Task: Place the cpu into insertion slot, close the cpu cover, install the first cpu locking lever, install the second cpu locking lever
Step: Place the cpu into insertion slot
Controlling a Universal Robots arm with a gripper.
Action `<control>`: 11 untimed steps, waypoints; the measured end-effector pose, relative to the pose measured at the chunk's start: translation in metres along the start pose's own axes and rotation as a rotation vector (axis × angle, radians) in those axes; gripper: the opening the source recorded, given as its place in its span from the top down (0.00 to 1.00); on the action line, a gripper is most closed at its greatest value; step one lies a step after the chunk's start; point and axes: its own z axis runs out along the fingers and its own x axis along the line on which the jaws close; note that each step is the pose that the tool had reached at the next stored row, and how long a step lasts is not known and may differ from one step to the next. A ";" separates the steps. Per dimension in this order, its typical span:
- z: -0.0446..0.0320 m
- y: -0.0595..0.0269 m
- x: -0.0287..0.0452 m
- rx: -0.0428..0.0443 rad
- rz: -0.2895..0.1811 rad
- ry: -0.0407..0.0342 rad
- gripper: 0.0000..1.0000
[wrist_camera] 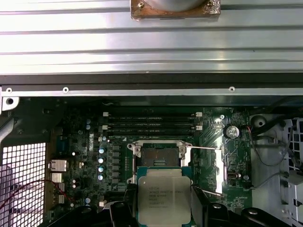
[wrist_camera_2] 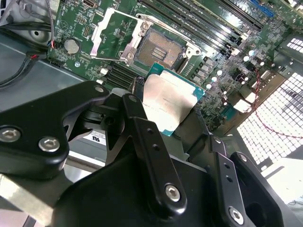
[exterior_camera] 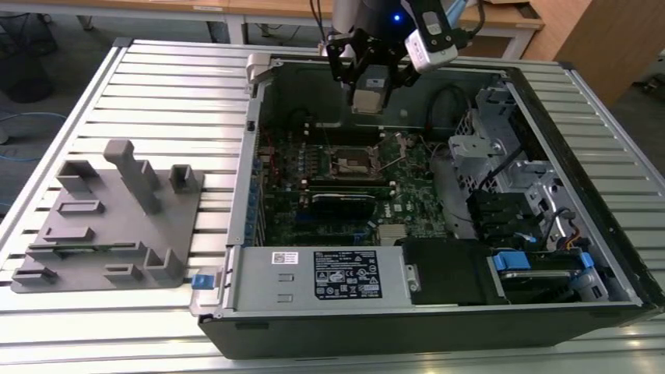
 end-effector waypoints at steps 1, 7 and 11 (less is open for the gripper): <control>0.0000 0.0000 0.0000 0.0001 0.000 0.0000 0.46; 0.0004 0.0000 0.0000 -0.0003 0.000 -0.0001 0.46; 0.0030 -0.0003 0.0002 -0.0004 -0.002 -0.0094 0.46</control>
